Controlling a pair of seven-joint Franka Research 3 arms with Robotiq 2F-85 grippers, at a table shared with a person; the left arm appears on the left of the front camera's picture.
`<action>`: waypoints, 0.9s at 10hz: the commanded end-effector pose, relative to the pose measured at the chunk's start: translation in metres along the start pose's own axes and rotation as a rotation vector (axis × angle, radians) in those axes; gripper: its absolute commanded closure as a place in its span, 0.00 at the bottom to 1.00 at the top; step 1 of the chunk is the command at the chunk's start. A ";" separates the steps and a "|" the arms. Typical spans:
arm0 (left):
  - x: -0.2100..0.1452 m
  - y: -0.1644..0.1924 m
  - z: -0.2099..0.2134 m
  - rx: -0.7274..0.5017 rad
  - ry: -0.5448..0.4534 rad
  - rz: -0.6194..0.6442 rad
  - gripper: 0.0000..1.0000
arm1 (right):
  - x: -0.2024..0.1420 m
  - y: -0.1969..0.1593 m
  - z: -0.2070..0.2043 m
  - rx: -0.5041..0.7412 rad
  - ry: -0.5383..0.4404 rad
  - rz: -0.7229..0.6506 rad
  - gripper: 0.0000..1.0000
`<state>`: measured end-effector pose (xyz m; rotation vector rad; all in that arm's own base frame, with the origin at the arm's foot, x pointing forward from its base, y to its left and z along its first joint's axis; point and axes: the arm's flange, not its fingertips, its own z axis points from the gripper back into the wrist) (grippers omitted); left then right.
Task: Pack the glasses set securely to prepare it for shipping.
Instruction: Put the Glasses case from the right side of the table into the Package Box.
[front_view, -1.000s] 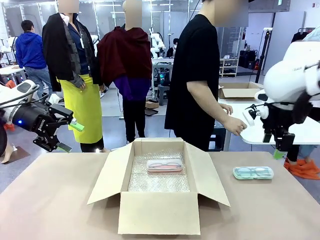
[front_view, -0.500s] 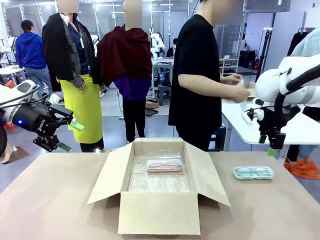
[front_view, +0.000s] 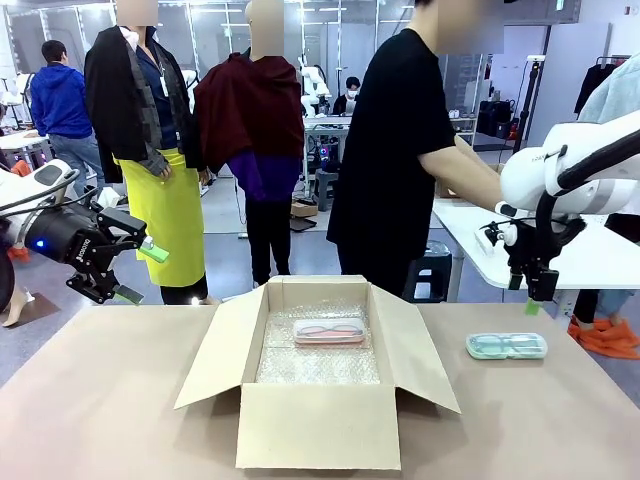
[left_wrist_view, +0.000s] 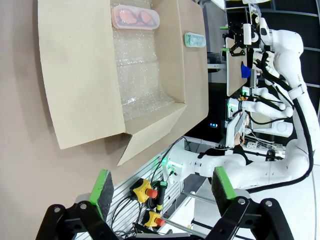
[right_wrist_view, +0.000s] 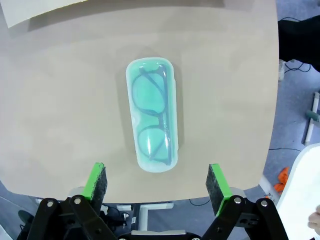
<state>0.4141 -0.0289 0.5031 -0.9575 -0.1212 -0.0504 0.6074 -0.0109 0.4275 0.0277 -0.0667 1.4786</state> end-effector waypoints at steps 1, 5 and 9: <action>0.001 -0.003 0.001 -0.005 -0.015 0.008 0.00 | 0.004 0.000 -0.022 0.016 0.011 -0.022 0.00; 0.001 -0.003 0.001 -0.005 -0.015 0.008 0.00 | 0.008 0.008 -0.068 0.022 0.033 -0.052 0.00; 0.001 -0.003 0.001 -0.005 -0.015 0.008 0.00 | 0.004 0.012 -0.092 0.024 0.029 -0.049 0.00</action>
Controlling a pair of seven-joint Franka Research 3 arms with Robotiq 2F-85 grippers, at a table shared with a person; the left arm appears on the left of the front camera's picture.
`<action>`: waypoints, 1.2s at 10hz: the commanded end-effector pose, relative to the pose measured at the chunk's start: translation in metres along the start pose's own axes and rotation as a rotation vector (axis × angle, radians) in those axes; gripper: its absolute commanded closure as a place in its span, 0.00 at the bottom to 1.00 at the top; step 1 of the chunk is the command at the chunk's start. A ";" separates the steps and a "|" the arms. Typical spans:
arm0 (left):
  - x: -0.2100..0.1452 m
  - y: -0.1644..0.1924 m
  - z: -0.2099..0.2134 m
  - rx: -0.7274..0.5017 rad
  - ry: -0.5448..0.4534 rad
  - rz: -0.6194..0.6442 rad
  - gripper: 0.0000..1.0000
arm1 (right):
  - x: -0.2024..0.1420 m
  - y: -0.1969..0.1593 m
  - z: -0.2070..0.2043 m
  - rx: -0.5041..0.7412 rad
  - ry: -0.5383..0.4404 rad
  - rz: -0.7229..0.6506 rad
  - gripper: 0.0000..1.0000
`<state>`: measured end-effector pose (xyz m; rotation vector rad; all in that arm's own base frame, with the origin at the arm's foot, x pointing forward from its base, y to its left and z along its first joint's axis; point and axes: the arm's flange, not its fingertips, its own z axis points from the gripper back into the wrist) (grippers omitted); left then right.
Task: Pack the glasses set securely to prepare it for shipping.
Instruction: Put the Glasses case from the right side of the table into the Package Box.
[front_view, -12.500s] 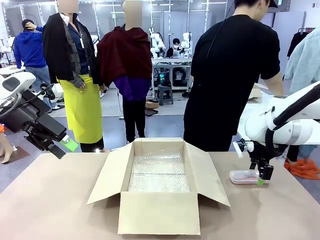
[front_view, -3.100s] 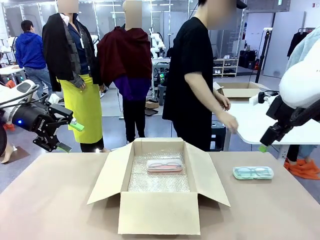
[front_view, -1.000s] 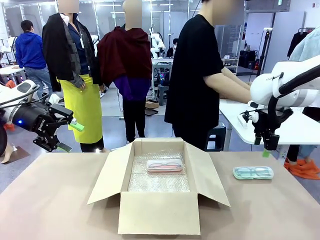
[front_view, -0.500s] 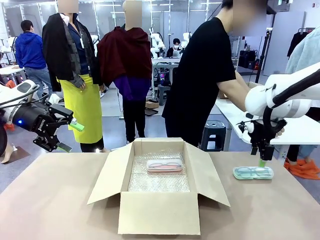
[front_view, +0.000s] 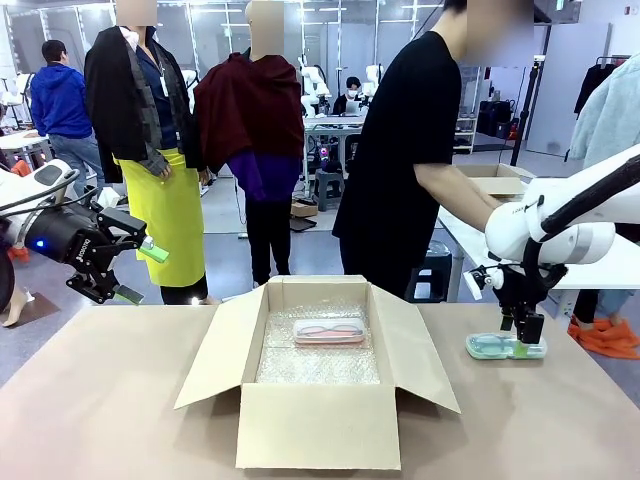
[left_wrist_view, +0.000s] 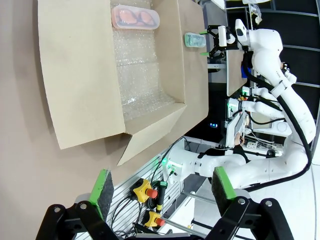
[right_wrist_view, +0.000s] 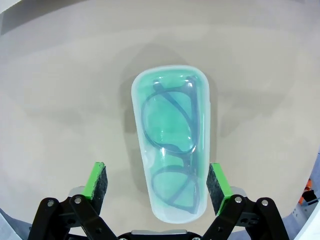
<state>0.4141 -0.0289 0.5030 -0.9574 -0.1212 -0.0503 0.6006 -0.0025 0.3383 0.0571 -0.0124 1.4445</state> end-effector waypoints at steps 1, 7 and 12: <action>0.001 -0.003 0.001 -0.006 -0.015 0.008 0.00 | 0.002 0.004 -0.007 -0.050 0.008 -0.022 0.00; 0.001 -0.003 0.001 -0.006 -0.015 0.008 0.00 | 0.009 0.007 -0.025 -0.095 0.006 -0.047 0.00; 0.001 -0.003 0.001 -0.006 -0.015 0.008 0.00 | 0.011 0.006 -0.028 -0.102 0.042 -0.050 0.50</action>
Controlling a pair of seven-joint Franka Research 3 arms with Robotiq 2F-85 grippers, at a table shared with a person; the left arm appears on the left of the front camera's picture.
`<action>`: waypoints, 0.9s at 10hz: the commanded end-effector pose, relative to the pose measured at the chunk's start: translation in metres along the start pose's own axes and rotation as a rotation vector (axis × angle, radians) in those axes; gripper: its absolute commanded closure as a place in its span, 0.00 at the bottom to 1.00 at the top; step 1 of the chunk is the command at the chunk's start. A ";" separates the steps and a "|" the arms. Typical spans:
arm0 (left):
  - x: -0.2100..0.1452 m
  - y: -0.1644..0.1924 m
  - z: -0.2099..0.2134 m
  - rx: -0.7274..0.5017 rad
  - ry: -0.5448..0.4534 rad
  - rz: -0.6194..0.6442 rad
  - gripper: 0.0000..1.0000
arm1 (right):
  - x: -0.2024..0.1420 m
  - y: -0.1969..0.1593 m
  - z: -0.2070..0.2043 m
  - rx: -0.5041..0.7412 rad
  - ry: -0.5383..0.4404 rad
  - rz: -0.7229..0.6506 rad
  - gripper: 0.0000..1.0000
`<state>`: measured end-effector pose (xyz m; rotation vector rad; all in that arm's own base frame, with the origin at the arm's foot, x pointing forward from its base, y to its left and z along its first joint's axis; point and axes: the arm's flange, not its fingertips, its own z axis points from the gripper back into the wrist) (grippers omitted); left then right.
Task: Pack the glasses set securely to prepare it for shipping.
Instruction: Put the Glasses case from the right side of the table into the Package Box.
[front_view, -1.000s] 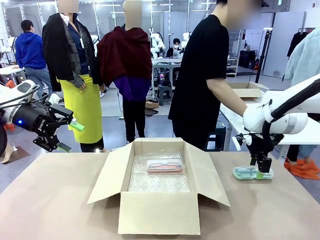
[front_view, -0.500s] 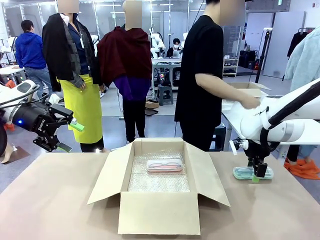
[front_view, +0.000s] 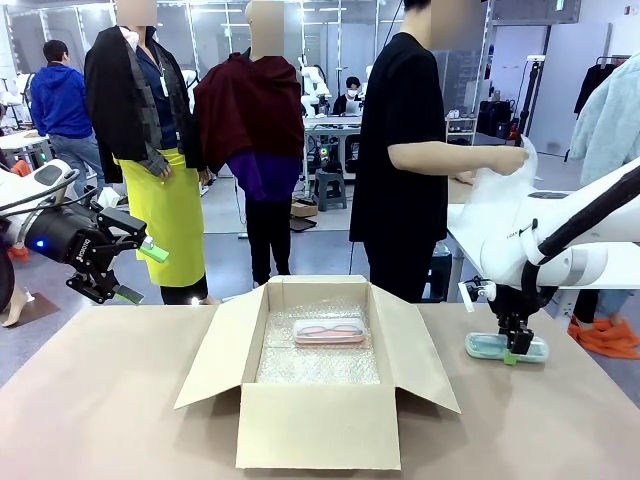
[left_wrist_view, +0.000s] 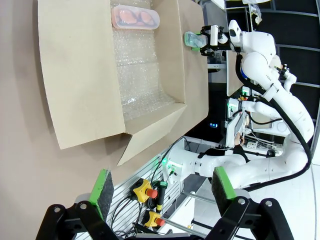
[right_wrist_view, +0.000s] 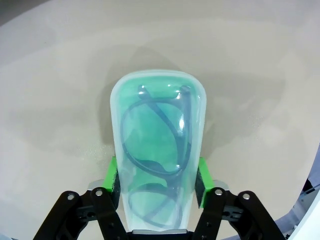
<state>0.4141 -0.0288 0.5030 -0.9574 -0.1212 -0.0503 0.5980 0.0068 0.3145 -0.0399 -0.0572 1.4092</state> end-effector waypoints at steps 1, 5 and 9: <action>0.001 -0.003 0.001 -0.006 -0.015 0.008 0.00 | 0.004 0.003 -0.004 -0.009 0.015 -0.021 0.54; 0.001 -0.003 0.001 -0.006 -0.015 0.008 0.00 | 0.000 0.004 0.033 0.050 0.003 -0.017 0.52; 0.001 -0.003 0.001 -0.006 -0.015 0.008 0.00 | 0.032 0.013 0.169 0.061 0.064 -0.009 0.52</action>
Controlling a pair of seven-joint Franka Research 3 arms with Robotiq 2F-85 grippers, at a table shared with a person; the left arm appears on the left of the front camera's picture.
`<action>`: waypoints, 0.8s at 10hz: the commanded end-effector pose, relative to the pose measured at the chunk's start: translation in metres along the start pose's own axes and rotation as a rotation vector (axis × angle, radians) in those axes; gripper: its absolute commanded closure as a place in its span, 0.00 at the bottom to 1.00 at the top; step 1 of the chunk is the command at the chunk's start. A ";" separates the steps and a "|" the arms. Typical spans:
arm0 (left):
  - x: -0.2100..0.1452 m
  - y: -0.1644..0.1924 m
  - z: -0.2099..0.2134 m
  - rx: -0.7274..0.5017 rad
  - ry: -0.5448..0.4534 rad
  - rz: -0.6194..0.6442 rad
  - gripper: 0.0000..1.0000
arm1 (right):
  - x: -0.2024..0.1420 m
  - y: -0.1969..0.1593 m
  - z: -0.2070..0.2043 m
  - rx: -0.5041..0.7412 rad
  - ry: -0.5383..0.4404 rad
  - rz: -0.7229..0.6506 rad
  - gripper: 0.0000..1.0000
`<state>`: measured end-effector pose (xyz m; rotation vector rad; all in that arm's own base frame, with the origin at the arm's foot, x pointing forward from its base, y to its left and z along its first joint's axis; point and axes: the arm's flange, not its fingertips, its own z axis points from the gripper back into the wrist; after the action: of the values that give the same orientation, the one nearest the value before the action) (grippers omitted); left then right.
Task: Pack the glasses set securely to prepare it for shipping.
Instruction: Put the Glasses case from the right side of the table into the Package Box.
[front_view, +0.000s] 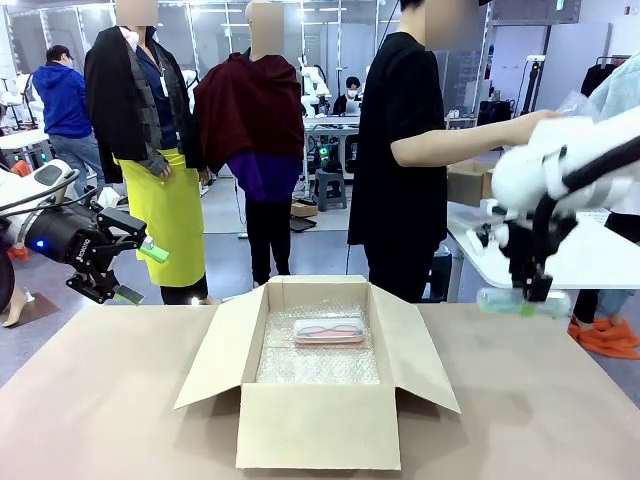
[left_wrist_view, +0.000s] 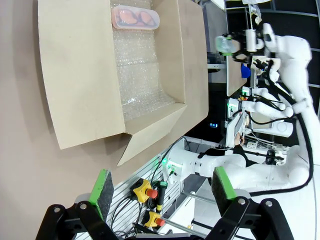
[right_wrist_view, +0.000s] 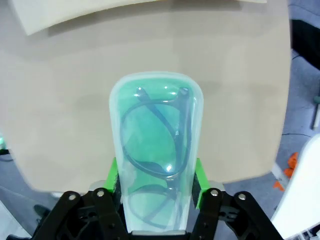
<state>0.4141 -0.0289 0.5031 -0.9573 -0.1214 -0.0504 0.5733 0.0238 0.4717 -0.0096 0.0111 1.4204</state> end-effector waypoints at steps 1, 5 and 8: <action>0.001 -0.002 0.001 -0.006 -0.015 0.008 0.00 | 0.031 0.003 0.034 0.013 0.034 0.008 0.52; 0.001 -0.002 0.001 -0.006 -0.015 0.008 0.00 | 0.091 0.041 0.090 -0.021 0.084 -0.009 0.52; 0.001 -0.002 0.001 -0.006 -0.015 0.008 0.00 | 0.168 0.085 0.098 0.031 -0.019 0.018 0.52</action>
<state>0.4141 -0.0289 0.5032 -0.9570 -0.1215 -0.0504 0.5223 0.1819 0.5667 -0.0145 0.0374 1.4688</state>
